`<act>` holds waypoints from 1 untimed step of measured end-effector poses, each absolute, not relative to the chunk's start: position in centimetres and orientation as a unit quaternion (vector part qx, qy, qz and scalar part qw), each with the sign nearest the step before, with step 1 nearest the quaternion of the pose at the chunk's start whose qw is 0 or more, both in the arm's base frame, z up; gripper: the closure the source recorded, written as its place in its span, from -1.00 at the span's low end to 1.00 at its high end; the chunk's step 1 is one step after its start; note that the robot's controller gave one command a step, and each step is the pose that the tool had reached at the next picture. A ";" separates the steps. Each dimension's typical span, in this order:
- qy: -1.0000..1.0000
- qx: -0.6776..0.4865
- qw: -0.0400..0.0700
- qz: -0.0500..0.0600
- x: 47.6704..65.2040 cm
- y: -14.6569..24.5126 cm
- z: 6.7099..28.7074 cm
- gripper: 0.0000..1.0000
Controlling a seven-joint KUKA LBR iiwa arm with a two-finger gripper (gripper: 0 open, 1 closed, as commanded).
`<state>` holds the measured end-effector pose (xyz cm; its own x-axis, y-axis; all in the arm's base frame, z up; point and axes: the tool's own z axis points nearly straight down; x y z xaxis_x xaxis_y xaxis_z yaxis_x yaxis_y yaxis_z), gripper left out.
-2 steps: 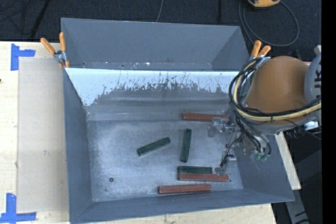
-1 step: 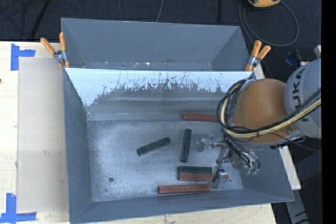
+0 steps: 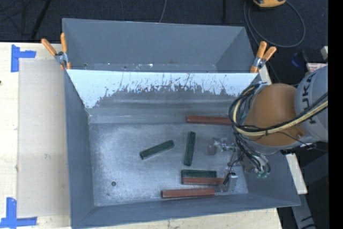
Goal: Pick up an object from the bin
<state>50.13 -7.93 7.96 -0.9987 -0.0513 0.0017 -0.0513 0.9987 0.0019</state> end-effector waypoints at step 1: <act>-0.996 0.092 -0.001 -0.001 47.7 -2.6 7.1 1.00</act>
Offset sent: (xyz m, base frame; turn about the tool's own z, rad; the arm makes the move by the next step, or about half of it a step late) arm 0.0000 0.0000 0.0000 0.0000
